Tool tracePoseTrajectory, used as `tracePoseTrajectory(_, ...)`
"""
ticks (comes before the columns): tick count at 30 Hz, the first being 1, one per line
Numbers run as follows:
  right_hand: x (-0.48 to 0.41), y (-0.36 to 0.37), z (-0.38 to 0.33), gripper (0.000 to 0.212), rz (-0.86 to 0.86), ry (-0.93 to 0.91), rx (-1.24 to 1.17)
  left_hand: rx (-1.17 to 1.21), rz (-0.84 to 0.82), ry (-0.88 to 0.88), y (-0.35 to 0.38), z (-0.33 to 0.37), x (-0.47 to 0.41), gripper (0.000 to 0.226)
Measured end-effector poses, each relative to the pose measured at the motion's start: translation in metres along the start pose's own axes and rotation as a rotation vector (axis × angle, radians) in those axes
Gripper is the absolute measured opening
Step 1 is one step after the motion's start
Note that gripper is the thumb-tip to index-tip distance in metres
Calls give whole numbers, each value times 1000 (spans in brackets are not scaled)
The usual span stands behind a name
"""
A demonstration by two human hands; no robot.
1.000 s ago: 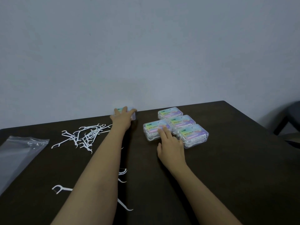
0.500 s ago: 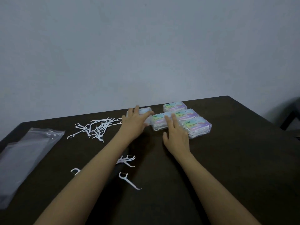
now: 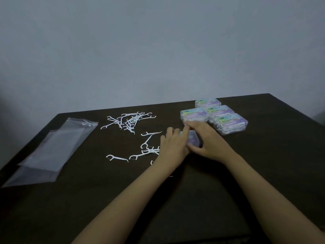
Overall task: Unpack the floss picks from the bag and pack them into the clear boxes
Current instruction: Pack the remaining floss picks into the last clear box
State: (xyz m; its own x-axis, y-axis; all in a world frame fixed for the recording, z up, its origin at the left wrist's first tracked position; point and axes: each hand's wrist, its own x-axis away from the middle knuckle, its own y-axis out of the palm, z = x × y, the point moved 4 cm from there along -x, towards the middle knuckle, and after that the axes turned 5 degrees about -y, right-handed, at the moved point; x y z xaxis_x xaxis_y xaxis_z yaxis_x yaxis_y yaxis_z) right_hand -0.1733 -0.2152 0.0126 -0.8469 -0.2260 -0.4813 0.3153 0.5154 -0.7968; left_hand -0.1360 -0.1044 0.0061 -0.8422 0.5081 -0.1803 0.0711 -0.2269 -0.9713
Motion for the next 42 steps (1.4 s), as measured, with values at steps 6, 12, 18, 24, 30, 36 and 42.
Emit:
tracePoseTrajectory(6, -2, 5, -3, 69, -144, -60, 256, 287, -3, 61, 14, -17, 0, 63)
tracePoseTrajectory(12, -7, 11, -12, 48, -108, -279, 498, 507, -48, -31, 13, -42, -6, 70)
tracePoseTrajectory(18, -17, 29, -31, 58, -536, -123, 792, 659, -64, -99, 15, -45, -11, 80)
tracePoseTrajectory(24, -24, 27, -45, 55, -591, -237, 777, 700, -47, -88, 19, -49, -15, 71)
tracePoseTrajectory(30, -38, 7, -25, 59, -309, -216, 744, 748, -91, -67, 20, -56, -18, 99)
tracePoseTrajectory(36, -50, 6, -5, 53, 31, -42, 588, 843, -141, -87, 16, -59, -16, 112)
tracePoseTrajectory(42, -58, 28, 19, 35, -129, 296, 439, 868, -138, -96, 13, -60, -12, 121)
